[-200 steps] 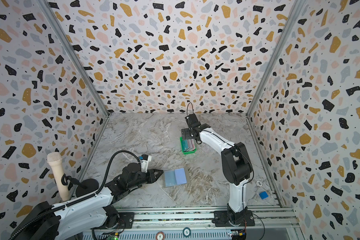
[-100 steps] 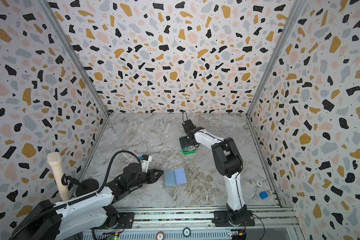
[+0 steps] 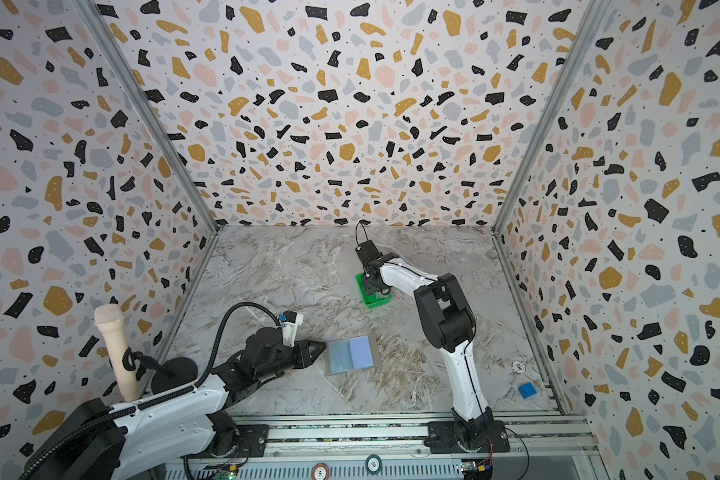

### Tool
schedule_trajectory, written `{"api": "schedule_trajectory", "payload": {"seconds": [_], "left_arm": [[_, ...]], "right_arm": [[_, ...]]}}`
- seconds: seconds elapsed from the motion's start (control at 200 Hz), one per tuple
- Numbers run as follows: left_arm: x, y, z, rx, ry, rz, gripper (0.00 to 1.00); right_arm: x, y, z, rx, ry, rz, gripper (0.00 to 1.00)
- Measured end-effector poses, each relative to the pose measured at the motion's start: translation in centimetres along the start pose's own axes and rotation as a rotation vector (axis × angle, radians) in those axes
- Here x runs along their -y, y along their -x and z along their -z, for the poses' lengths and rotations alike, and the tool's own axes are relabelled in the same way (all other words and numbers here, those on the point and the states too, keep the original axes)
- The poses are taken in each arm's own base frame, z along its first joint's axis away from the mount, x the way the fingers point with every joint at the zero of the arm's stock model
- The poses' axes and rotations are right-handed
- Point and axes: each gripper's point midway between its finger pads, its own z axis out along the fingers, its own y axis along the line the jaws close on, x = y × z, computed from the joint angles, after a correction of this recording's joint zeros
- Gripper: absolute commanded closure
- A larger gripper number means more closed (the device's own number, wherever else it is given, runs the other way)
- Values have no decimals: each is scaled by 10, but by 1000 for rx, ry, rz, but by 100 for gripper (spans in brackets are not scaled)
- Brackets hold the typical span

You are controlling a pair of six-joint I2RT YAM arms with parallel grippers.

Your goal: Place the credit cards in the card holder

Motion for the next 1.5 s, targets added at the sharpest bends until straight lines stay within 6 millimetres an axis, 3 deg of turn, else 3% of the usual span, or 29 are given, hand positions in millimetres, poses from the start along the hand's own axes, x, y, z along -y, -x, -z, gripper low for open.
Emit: {"api": "schedule_trajectory", "payload": {"seconds": [0.175,0.921,1.502], "left_arm": [[-2,-1,0,0,3,2,69],[-5,1,1,14,4,7,69],[-6,2,1,18,4,9,69]], "right_arm": [[8,0,2,-6,-78,20,7],[29,5,19,-25,-283,108,11],[32,9,24,-22,-292,121,36]]}}
